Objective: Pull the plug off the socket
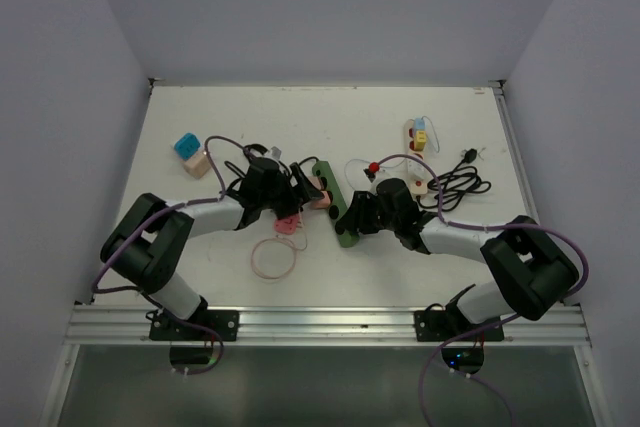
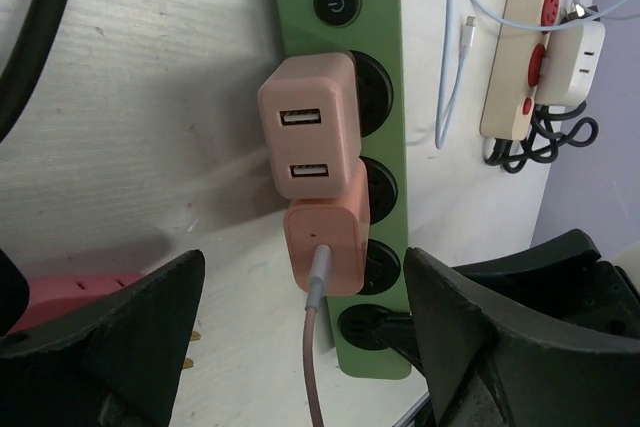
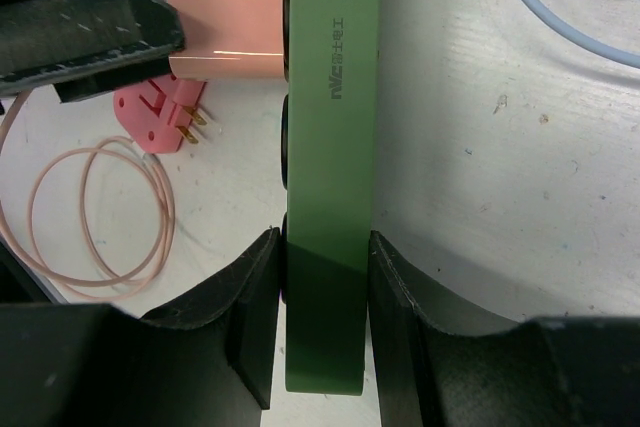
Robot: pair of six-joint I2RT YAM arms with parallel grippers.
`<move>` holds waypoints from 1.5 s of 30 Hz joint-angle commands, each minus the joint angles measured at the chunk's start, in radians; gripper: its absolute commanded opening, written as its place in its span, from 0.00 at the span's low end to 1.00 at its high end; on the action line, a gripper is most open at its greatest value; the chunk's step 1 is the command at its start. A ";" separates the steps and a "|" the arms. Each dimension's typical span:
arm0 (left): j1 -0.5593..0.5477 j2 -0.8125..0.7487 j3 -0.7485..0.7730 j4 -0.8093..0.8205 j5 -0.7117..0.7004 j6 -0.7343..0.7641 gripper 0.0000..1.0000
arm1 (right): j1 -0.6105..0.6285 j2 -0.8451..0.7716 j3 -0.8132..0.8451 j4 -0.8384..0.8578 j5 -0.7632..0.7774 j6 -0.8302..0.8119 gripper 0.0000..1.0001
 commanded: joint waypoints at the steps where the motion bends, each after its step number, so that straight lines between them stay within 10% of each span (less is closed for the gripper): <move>1: -0.012 0.040 0.034 0.066 -0.005 -0.010 0.83 | 0.015 0.005 -0.003 0.087 -0.071 -0.001 0.00; 12: -0.021 0.104 0.003 0.163 0.007 -0.089 0.58 | 0.015 0.014 -0.007 0.107 -0.073 0.011 0.00; 21: -0.021 0.095 -0.023 0.244 0.019 -0.097 0.00 | 0.015 0.003 -0.013 0.128 -0.074 0.023 0.08; 27: -0.023 0.060 -0.089 0.341 0.050 -0.111 0.00 | 0.015 0.031 0.006 0.159 -0.076 0.063 0.46; 45: -0.060 -0.062 -0.075 0.286 -0.022 -0.017 0.00 | 0.024 0.174 0.126 0.108 -0.065 0.089 0.47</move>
